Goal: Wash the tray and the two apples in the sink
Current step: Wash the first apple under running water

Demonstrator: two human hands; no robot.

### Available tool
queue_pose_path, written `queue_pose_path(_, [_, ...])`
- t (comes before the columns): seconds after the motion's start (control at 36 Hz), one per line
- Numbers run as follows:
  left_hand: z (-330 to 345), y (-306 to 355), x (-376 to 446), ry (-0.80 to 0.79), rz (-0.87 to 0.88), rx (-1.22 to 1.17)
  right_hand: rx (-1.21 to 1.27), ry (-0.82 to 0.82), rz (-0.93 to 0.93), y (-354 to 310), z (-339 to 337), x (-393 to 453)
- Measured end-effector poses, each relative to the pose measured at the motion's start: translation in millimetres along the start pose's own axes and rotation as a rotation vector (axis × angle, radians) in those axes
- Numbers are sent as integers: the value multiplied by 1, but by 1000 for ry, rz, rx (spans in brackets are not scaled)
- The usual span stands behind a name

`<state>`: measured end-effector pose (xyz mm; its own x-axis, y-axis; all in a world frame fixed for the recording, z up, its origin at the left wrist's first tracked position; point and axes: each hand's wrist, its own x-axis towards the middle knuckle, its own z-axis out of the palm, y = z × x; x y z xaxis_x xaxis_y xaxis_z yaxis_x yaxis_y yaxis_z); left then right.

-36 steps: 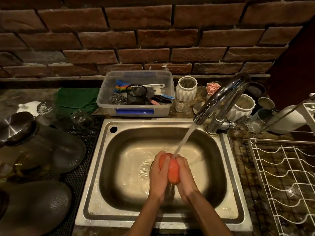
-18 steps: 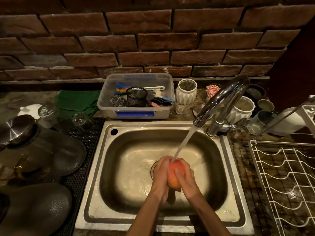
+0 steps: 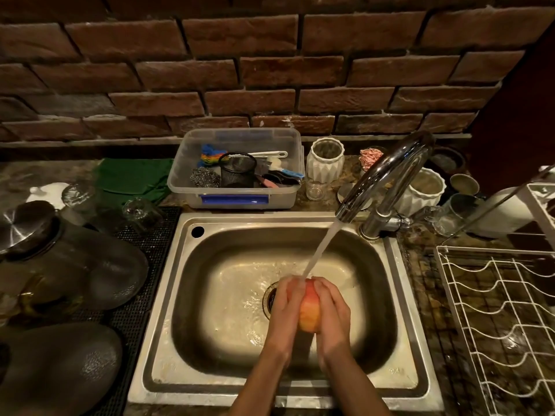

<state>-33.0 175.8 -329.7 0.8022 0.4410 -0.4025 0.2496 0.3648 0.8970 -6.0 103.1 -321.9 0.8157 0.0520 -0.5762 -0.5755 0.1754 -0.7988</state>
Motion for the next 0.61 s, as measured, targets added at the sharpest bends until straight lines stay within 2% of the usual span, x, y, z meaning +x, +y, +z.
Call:
queue_pose_path(0.08, [-1, 1, -2, -48, 37, 48, 166, 18, 127, -4, 4, -3])
queue_pose_path(0.17, [-4, -5, -1, -17, 33, 76, 186, -43, 210, -8, 7, -1])
queue_pose_path(0.28, [-7, -7, -1, 58, 67, 235, 168, -139, 278, -21, 10, 7])
queue_pose_path(0.47, [7, 5, 8, 243, -2, 51, -93, -182, -22, -18, 18, 10])
queue_pose_path(0.53, [7, 12, 10, 254, -52, -24, -182, -242, -92, -17, 17, 12])
queue_pose_path(0.61, [6, 22, 15, 213, -145, 20, -166, -332, -108, -15, 8, 18])
